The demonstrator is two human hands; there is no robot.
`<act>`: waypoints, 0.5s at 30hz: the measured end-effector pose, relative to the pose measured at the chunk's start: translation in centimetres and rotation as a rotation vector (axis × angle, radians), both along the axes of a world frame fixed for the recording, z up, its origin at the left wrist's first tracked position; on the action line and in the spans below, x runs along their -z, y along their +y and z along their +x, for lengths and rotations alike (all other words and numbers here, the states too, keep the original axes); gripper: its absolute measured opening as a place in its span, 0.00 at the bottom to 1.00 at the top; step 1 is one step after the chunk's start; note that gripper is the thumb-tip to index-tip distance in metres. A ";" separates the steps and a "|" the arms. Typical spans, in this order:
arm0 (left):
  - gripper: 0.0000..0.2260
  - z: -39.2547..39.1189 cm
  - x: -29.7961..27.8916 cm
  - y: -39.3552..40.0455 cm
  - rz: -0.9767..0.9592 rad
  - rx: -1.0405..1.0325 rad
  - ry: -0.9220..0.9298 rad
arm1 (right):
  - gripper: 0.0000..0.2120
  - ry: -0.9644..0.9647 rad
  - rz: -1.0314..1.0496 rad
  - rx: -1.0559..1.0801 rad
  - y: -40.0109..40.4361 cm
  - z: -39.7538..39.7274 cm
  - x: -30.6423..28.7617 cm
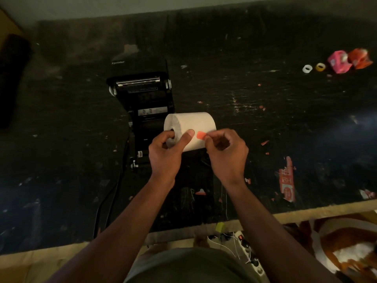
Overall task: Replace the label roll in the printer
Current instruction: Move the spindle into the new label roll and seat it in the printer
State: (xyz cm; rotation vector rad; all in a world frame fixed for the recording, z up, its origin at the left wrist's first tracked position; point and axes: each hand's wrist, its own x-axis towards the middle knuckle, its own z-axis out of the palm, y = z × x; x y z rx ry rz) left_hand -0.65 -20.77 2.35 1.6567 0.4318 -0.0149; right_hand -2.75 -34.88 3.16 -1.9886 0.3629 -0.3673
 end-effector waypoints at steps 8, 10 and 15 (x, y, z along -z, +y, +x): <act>0.13 0.1 -0.6 -0.1 -0.039 -0.003 0.035 | 0.10 -0.012 0.089 -0.048 -0.2 -0.3 0.0; 0.10 0.4 -0.6 0.1 -0.092 -0.020 0.059 | 0.09 -0.022 0.101 -0.052 -1.0 -0.8 0.3; 0.08 0.8 -0.6 1.7 -0.134 -0.046 0.081 | 0.11 0.222 -0.043 0.017 -6.4 -1.1 4.2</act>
